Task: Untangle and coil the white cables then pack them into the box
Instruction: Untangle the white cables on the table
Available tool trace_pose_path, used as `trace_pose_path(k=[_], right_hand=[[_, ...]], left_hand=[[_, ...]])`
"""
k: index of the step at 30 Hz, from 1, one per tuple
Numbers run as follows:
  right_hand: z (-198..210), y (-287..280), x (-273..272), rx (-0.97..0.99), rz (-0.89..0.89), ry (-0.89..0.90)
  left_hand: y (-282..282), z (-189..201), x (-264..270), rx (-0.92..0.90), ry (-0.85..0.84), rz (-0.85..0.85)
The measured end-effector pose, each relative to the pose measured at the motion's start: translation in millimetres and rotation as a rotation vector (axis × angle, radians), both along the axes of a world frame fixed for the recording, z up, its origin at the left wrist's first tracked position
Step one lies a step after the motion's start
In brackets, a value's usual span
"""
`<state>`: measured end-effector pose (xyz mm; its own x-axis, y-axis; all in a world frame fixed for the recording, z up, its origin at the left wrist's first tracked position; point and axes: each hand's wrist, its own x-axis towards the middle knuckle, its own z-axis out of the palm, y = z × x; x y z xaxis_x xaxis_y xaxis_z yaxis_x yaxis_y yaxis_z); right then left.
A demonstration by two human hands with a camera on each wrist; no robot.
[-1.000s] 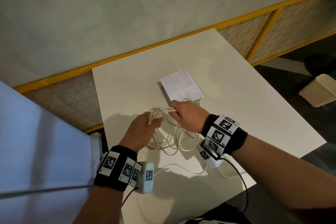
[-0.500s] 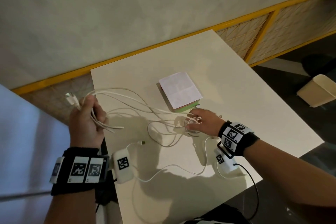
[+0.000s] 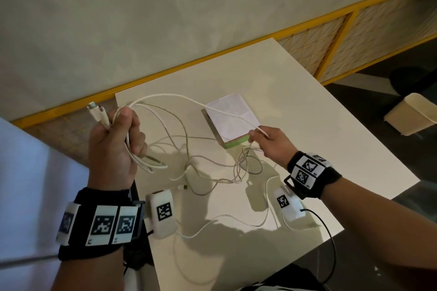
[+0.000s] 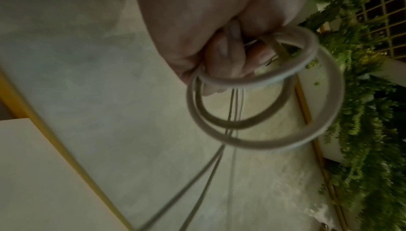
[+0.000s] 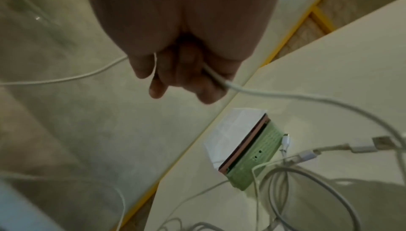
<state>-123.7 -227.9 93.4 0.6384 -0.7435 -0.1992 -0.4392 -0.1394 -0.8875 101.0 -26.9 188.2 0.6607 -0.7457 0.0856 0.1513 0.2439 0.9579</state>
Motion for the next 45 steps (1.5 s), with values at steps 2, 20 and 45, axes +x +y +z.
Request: trace_pose_path(k=[2,20,45], right_hand=[[-1.0,5.0,11.3,-0.045,0.143,0.078],[17.2,49.3,80.8,-0.054,0.366,-0.057],[18.6,51.3,59.3,-0.272,0.742,0.295]], left_hand=[[-4.8,5.5,-8.1,0.028,-0.042,0.032],[-8.9,51.7,-32.2,-0.088,-0.054,-0.026],[-46.2,-91.0,-83.7,0.552,0.103,0.029]])
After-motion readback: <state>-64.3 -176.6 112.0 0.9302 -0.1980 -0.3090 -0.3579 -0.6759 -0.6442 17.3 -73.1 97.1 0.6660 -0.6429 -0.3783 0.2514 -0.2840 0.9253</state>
